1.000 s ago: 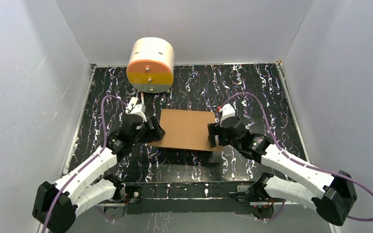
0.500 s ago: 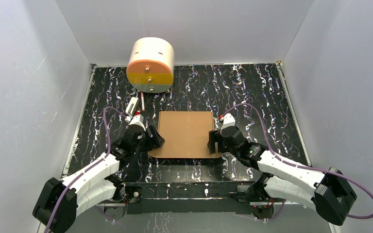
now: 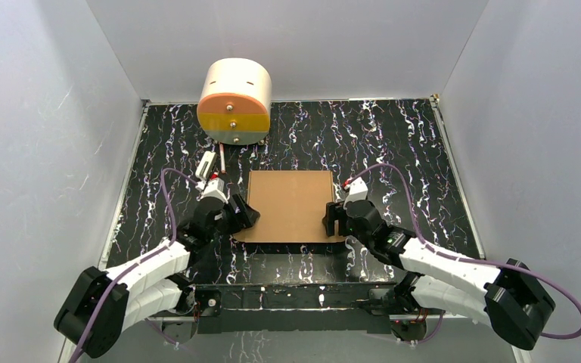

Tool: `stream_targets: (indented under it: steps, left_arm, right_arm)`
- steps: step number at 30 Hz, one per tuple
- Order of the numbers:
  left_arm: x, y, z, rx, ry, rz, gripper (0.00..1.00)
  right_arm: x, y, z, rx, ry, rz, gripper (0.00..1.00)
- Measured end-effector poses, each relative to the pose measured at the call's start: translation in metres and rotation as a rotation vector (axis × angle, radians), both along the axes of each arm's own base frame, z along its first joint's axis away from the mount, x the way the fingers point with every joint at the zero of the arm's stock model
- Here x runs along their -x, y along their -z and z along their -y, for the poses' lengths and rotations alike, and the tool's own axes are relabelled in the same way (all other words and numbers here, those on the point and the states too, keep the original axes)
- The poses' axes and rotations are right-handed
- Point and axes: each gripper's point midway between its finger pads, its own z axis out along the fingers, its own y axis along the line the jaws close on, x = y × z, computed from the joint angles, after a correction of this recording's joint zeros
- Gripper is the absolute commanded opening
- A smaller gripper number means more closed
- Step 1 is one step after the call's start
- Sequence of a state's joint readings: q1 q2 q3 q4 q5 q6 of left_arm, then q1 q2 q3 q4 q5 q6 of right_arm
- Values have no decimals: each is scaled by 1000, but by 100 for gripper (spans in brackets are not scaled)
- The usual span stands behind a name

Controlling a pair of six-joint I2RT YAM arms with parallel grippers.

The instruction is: Fold the paper box

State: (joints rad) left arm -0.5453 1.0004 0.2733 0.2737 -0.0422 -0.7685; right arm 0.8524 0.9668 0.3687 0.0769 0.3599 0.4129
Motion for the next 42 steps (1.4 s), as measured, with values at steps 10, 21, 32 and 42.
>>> stream_targets:
  steps: [10,21,32,42]
  left_arm:
    - [-19,-30,5,31,-42,51,77]
    - [7,-127,-20,65,-52,218,83]
    - [32,-197,-59,-119,2,479,85]
    - [31,-168,-83,-290,-23,442,87]
  right_arm:
    - [-3,-34,-9,58,-101,43,88]
    - [9,-91,-55,64,-395,173,91]
    - [73,-38,-99,395,-787,261,95]
    - [75,-4,-116,758,-942,443,94]
